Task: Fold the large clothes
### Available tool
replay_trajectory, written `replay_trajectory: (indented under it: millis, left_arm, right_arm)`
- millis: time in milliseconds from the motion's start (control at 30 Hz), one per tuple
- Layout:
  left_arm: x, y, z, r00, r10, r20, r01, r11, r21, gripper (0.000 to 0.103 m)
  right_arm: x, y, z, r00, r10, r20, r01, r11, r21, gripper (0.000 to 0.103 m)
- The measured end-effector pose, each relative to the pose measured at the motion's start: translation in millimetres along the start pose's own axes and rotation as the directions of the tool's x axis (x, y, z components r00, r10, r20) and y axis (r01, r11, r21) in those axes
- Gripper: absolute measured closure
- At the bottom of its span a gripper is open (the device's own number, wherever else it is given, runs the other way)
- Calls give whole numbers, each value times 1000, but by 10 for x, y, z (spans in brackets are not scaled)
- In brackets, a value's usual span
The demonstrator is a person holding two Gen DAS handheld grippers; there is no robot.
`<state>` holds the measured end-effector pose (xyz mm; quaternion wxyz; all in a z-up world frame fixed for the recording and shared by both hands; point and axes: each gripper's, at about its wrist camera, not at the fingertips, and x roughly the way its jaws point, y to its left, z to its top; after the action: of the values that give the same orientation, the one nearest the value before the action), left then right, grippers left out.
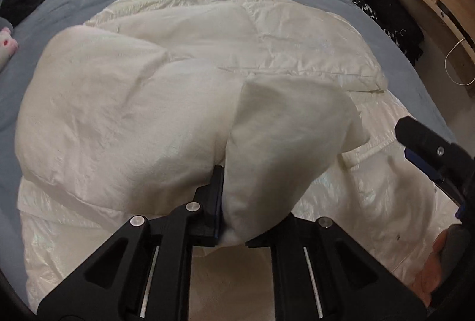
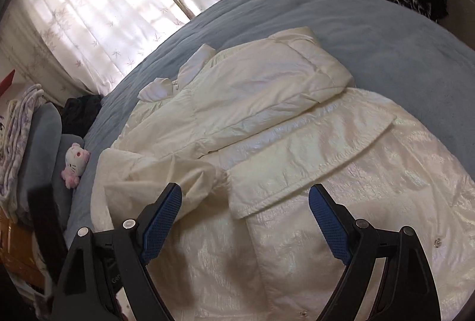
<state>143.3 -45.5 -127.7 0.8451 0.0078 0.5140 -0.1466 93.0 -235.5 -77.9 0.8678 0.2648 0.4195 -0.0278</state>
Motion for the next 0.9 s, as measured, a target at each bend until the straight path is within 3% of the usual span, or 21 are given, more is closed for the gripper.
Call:
replay_trajectory:
  millis: [133,167,233,267,300,433,567,733,900]
  left_arm:
    - [-155,172,-20,994,-112,16,112,994,0,88]
    - [-182,210,-30,991,-131,14,131,991,6,80]
    - [-260,277,-69,985,-169,21,168,985,25,49]
    - [-291,266,-91,982,-185,36,184,982,32,26]
    - [-339,262,-122,979,-198,56,196,980,40,17]
    - [-408,234,-217,980,-191,63,186,980,75,17]
    - [-509,358,-329,980,-174,96,170,984,47,17]
    - [-689,675,-476,983,-129,131,134,990,-31,17]
    - [-811,1051,-598,981,-121,154,141,982,-127,18]
  right_arm:
    - [175,-23,7,996,75,-53,-71,995,73,9]
    - [207,-29,2,992,106,-70,-100,991,92,9]
    - [345,24,12,984,152,-98,-139,982,127,9]
    - [386,37,6,979,171,-110,-155,978,140,8]
    - [417,62,-17,974,188,-125,-169,974,150,8]
    - [471,130,-65,965,207,-160,-181,970,161,7]
    - [565,207,-72,951,238,-197,-198,960,199,6]
    - [717,336,-97,906,347,-241,-270,915,300,5]
    - [764,584,-124,916,280,-286,-214,946,243,3]
